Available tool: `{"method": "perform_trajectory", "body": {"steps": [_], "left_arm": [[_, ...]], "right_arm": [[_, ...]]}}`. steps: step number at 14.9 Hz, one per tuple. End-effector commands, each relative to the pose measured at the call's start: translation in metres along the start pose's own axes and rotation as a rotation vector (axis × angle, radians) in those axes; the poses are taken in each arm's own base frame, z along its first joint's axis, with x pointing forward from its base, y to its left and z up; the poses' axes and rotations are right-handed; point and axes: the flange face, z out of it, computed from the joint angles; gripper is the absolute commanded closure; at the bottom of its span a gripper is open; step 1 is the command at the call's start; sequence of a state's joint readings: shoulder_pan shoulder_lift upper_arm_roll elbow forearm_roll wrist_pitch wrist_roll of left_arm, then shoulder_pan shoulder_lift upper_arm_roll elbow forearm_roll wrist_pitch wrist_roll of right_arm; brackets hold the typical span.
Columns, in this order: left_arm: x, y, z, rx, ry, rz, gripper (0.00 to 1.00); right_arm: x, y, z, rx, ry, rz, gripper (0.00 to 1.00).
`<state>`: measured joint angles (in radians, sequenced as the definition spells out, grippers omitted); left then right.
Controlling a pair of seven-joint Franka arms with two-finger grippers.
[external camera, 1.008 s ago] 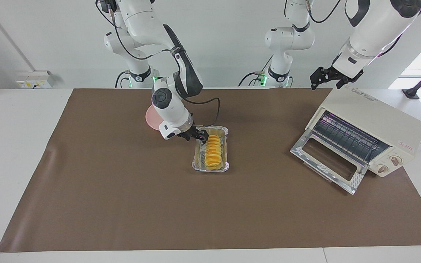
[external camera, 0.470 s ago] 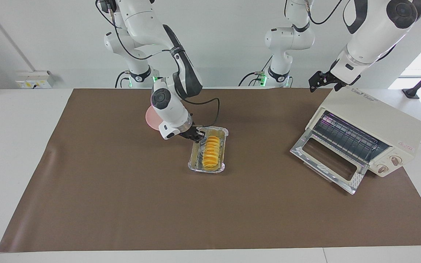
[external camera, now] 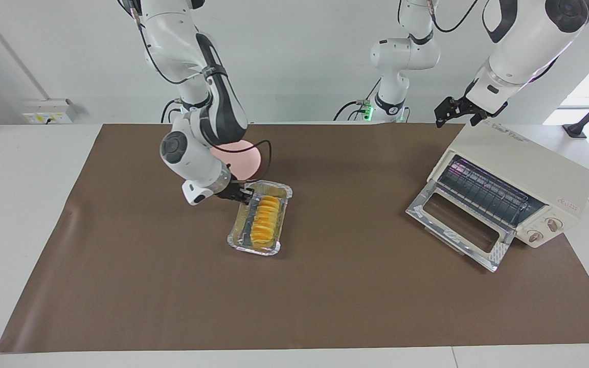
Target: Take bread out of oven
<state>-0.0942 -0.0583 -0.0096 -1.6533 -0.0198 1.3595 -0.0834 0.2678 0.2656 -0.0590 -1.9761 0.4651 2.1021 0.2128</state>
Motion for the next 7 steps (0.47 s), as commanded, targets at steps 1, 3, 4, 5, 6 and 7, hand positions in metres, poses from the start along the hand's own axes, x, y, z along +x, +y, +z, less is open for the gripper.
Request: {"method": "perform_trajectory", "body": {"steps": [1,3,4,5,6,7], "left_arm": [[-0.005,-0.004,-0.003,0.014,0.022,-0.002,0.00],[-0.005,-0.004,-0.003,0.014,0.022,-0.002,0.00],[-0.005,-0.004,-0.003,0.014,0.022,-0.002,0.00],[-0.005,-0.004,-0.003,0.014,0.022,-0.004,0.00],[-0.005,-0.004,-0.003,0.014,0.022,-0.002,0.00],[-0.005,-0.004,-0.003,0.014,0.022,-0.002,0.00]], "right_arm": [[0.011,0.038,-0.014,0.018,-0.003,-0.071,1.00],[0.011,0.054,-0.008,0.007,-0.011,-0.096,1.00],[0.009,0.058,-0.006,0.006,-0.011,-0.103,1.00],[0.009,0.064,-0.004,0.005,-0.013,-0.111,1.00],[0.009,0.071,-0.003,0.006,-0.017,-0.124,1.00],[0.009,0.072,-0.003,0.006,-0.018,-0.127,1.00]]}}
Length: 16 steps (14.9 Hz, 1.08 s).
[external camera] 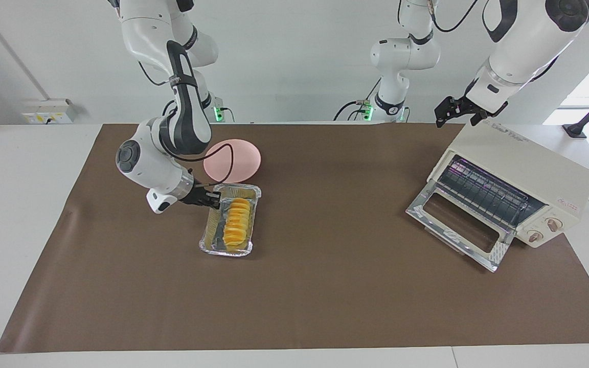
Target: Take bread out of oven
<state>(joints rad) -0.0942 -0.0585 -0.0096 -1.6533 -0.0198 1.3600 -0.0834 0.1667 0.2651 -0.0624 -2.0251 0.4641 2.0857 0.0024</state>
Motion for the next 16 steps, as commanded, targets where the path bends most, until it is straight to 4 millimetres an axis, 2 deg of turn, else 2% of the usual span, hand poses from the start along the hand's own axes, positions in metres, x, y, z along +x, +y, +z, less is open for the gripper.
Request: {"method": "perform_trajectory", "body": {"steps": [1,2,3,4,8,10,13,16], "left_arm": [[-0.005,-0.004,-0.002,0.014,0.021,-0.002,0.00],[-0.005,-0.004,-0.002,0.015,0.020,-0.002,0.00],[-0.005,-0.004,-0.002,0.014,0.021,-0.002,0.00],[-0.005,-0.004,-0.002,0.014,0.021,-0.002,0.00],[-0.005,-0.004,-0.002,0.014,0.021,-0.002,0.00],[-0.005,-0.004,-0.002,0.014,0.021,-0.004,0.00],[-0.005,-0.004,-0.002,0.014,0.021,-0.002,0.00],[-0.005,-0.004,-0.002,0.014,0.021,-0.004,0.00]], "right_arm": [[-0.007,0.008,-0.003,0.000,0.008,-0.032,1.00],[-0.008,0.009,-0.002,-0.005,0.002,-0.034,0.91],[-0.008,0.009,-0.003,-0.021,0.001,-0.045,0.52],[-0.008,0.009,-0.003,-0.041,0.001,-0.053,0.01],[-0.007,-0.017,-0.035,-0.068,0.059,-0.096,0.00],[-0.009,-0.045,-0.043,-0.070,0.072,-0.079,0.00],[-0.013,-0.075,-0.034,-0.087,0.102,-0.057,0.00],[-0.013,-0.077,-0.024,-0.092,0.129,-0.055,0.00]]}}
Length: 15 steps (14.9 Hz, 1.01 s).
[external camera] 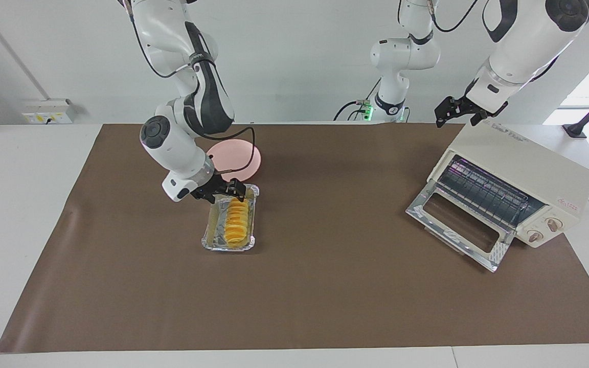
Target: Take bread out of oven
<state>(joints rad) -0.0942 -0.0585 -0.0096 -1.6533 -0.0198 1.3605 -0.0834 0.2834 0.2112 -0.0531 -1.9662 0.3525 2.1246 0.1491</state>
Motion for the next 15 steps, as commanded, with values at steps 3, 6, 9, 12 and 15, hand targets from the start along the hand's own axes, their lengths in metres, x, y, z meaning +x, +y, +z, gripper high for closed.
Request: {"method": "perform_trajectory", "body": {"steps": [3,6,9,12,15], "left_arm": [[-0.005,-0.004,-0.002,0.014,0.021,-0.002,0.00],[-0.005,-0.004,-0.002,0.014,0.021,-0.002,0.00],[-0.005,-0.004,-0.002,0.014,0.021,-0.002,0.00],[-0.005,-0.004,-0.002,0.014,0.021,-0.002,0.00],[-0.005,-0.004,-0.002,0.014,0.021,-0.002,0.00]], "right_arm": [[0.000,0.006,0.026,-0.022,0.033,0.029,0.00],[-0.006,-0.002,0.042,-0.031,0.018,0.050,0.00],[-0.009,-0.005,0.052,-0.034,0.023,0.057,0.00],[-0.014,0.001,0.063,-0.043,0.013,0.065,0.06],[-0.016,0.004,0.066,-0.046,0.006,0.067,0.40]]}}
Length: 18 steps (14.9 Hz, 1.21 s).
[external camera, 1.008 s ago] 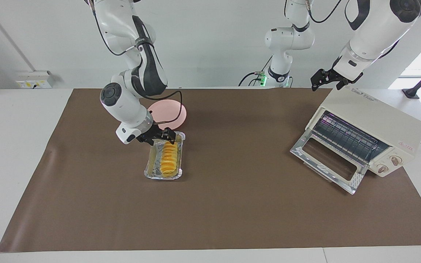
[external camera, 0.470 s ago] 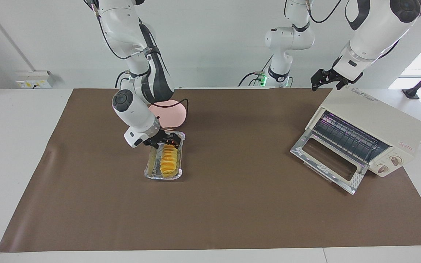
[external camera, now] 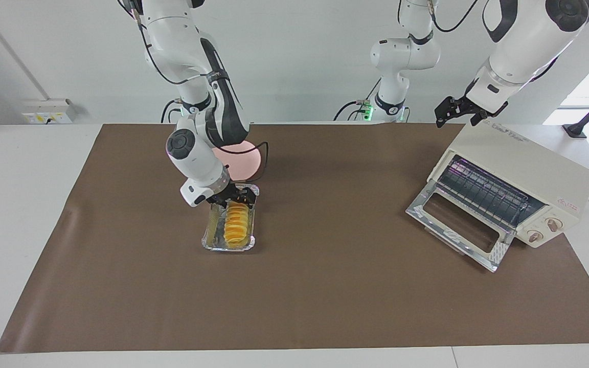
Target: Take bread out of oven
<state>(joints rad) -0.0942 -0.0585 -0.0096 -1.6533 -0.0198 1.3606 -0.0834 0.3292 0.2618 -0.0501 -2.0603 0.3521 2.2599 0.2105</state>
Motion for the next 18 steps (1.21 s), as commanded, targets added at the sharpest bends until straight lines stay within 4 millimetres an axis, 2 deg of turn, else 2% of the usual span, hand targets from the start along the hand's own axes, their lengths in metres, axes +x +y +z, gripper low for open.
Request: {"method": "perform_trajectory", "body": {"steps": [1,2,3,6,9,12,13,15,18], "left_arm": [[-0.005,-0.004,-0.002,0.014,0.021,-0.002,0.00],[-0.005,-0.004,-0.002,0.014,0.021,-0.002,0.00],[-0.005,-0.004,-0.002,0.014,0.021,-0.002,0.00],[-0.005,-0.004,-0.002,0.014,0.021,-0.002,0.00],[-0.005,-0.004,-0.002,0.014,0.021,-0.002,0.00],[-0.005,-0.004,-0.002,0.014,0.021,-0.002,0.00],[-0.005,-0.004,-0.002,0.014,0.021,-0.002,0.00],[-0.005,-0.004,-0.002,0.014,0.021,-0.002,0.00],[-0.005,-0.004,-0.002,0.014,0.021,-0.002,0.00]], "right_arm": [[-0.002,0.006,0.000,-0.008,0.013,0.013,0.58],[-0.002,0.007,0.000,-0.007,0.014,0.011,0.81],[-0.002,0.008,0.001,-0.008,0.011,0.013,1.00],[0.000,0.004,-0.010,-0.003,0.004,0.010,1.00],[0.000,-0.009,-0.052,0.007,-0.046,-0.006,1.00],[-0.019,-0.002,-0.091,0.002,-0.102,0.001,1.00],[-0.031,0.006,-0.106,0.003,-0.135,0.011,1.00],[-0.064,0.006,-0.115,-0.018,-0.240,-0.007,1.00],[-0.129,0.001,-0.110,-0.043,-0.281,0.004,1.00]]}}
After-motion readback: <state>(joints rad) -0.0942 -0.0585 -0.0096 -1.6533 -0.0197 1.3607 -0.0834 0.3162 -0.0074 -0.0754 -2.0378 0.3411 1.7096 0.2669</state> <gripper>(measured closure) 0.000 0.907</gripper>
